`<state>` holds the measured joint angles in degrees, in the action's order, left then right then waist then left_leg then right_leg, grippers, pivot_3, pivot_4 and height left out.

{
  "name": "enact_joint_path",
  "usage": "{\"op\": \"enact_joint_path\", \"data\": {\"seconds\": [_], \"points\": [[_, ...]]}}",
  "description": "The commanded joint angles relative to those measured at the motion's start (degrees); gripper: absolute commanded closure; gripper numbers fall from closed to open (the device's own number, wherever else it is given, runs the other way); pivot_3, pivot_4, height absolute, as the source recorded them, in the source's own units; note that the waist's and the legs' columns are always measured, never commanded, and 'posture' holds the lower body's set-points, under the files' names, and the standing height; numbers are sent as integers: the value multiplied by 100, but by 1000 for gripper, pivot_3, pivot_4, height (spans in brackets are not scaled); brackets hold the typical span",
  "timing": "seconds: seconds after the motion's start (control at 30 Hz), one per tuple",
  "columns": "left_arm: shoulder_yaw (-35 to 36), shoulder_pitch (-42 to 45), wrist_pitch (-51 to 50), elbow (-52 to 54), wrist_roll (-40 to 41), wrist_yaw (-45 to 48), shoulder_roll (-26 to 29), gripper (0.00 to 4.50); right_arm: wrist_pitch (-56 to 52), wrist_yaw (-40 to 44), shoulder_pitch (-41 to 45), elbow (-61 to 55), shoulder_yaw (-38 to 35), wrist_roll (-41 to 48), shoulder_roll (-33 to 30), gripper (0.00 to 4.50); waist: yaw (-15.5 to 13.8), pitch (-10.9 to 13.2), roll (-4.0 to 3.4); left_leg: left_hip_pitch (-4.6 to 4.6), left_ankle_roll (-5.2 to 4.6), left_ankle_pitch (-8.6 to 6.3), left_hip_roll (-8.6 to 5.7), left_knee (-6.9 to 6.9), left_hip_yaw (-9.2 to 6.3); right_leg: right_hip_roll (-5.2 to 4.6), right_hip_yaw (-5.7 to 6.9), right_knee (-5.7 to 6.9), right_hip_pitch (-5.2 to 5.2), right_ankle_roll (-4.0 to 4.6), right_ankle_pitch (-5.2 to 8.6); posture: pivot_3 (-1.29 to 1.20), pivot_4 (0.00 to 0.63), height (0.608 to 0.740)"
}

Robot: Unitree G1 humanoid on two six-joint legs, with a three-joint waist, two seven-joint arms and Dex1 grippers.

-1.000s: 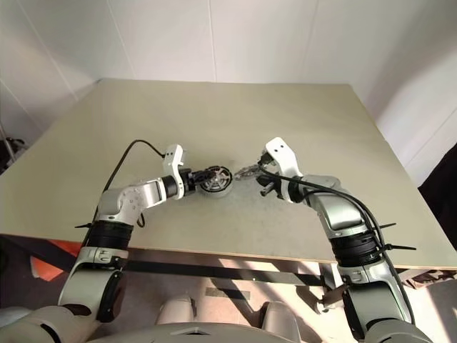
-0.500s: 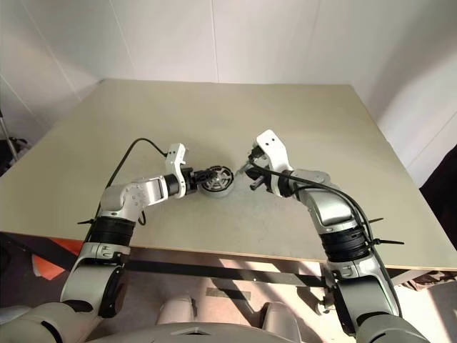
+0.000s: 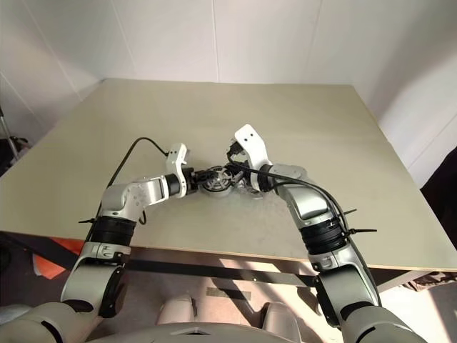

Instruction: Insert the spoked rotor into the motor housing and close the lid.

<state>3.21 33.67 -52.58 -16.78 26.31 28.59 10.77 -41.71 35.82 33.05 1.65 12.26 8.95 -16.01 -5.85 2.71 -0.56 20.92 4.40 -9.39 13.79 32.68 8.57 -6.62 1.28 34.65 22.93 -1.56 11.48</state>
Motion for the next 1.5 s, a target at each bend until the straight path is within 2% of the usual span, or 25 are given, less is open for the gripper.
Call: {"op": "enact_joint_path", "data": {"seconds": [0.03, 0.1, 0.27, 0.4, 0.57, 0.73, 1.1, 1.37, 1.5], "points": [[-181, -205, -226, -163, -138, -71, -7, 3054, 46, -49, 180, -150, -96, 64, 47, 4426, 3, 0, 0, 1, 0, 0, 0, -3, 0, 0, 0, 0, 3, 0, 0, 0, 0, 740], [-181, -224, -218, -153, -140, -77, -14, 3054, -72, -98, 256, -238, -288, 172, 48, 4426, 3, 0, 0, 0, 0, 0, 0, -6, 0, 1, 1, 0, 3, 0, 0, 0, 0, 740], [-199, -232, -217, -131, -140, -95, -69, 3054, 88, 35, 191, -362, -129, -113, -497, 4426, -3, 0, 0, 2, 0, 0, -2, -8, 0, 0, 0, -4, 1, -5, 3, 0, 0, 740], [-221, -227, -213, -130, -139, -81, -107, 3054, 127, 190, -51, -353, -173, -238, -1166, 4426, -27, 0, 0, 4, 0, 0, -3, -9, 0, -2, 1, -7, -1, -9, 6, 0, 0, 740], [-243, -227, -205, -148, -145, -58, -133, 3054, 415, 239, -524, 46, -5, -418, -1523, 4426, -31, -2, -2, 2, 0, 0, -3, -12, 1, -1, 1, -10, -4, -13, 8, 0, 0, 740], [-252, -199, -210, -170, -154, -31, -127, 3054, 701, 152, -764, 393, 92, -519, -1299, 4426, -7, -8, -5, 4, 0, 0, -5, -12, 2, -2, 0, -11, -1, -14, 9, 0, 0, 740], [-235, -231, -231, -111, -205, 14, -87, 3054, 1044, 181, -689, 974, -24, -571, -832, 4426, 65, -32, 5, -5, -1, -1, -4, -16, 2, 2, 0, -27, -9, -17, 11, 0, 0, 740], [-251, -231, -229, -114, -249, 3, -115, 3054, 511, 304, -347, 447, -475, -69, -261, 4426, 80, -34, -1, -7, -1, -1, -3, -32, 1, 8, -1, -33, 2, -16, 10, 0, 0, 740], [-234, -225, -220, -147, -271, 11, -138, 3054, 260, 314, -219, 264, -594, 59, -171, 4426, 21, -39, -23, -3, 0, 0, -3, -43, 1, 8, 0, -32, 10, -15, 10, 0, 0, 740]]}}
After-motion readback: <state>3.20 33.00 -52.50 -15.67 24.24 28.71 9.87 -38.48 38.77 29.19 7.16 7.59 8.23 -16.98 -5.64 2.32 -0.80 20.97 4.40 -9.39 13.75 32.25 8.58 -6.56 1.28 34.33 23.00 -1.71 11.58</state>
